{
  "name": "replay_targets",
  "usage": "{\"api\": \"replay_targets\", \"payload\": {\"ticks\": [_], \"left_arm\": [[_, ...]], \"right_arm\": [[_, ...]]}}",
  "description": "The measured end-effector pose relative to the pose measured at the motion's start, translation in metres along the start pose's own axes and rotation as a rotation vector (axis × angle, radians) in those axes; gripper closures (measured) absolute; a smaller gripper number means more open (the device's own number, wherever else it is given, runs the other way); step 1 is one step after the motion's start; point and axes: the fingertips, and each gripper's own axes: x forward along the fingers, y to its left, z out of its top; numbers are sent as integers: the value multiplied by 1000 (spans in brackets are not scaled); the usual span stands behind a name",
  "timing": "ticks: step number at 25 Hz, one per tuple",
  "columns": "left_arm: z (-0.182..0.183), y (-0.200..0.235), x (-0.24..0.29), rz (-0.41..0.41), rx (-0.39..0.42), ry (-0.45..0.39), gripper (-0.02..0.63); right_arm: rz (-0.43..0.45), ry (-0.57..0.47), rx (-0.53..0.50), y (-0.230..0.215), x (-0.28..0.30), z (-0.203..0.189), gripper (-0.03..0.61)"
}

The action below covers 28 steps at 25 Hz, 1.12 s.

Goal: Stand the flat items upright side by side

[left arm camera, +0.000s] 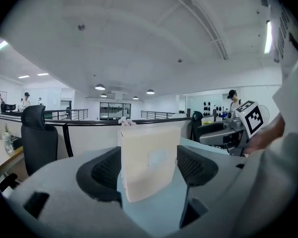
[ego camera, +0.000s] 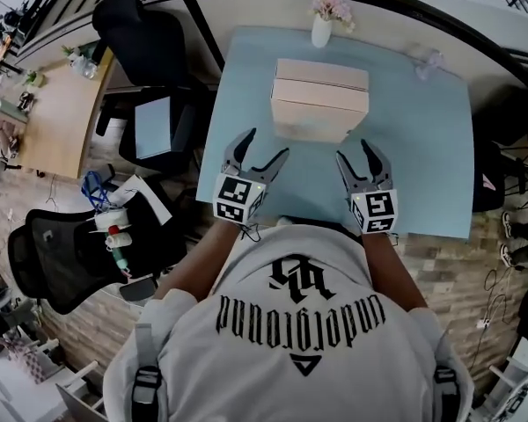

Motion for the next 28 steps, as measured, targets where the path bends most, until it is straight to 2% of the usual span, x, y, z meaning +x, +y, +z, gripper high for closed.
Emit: {"api": "replay_targets", "payload": {"ticks": [3,5,9,16,18,23,28], "left_arm": [[3,-6,-13,-4,-5,-15,258],[7,-7,-20,-9,-11,-27,276],[19,-17,-36,-22,3,-60,377],[22,-51,-59,-41,24,-88,556],[20,-64,-67,-47,32,-91,605],[17,-109,-83,-48,33,-87,615],[19,-174,-108,-47,31,-100,615]], "right_arm": [[7,-16,-3,10,-8,8,326],[16,-39,-10,17,-15,19,356],[41,-89,-41,28,-39,39,410],[81,-149,-88,36,-85,61,563],[95,-158,-99,41,-101,61,572],[125,-153,-72,39,-147,43,573],[147,-149,-59,39,-218,21,574]]}}
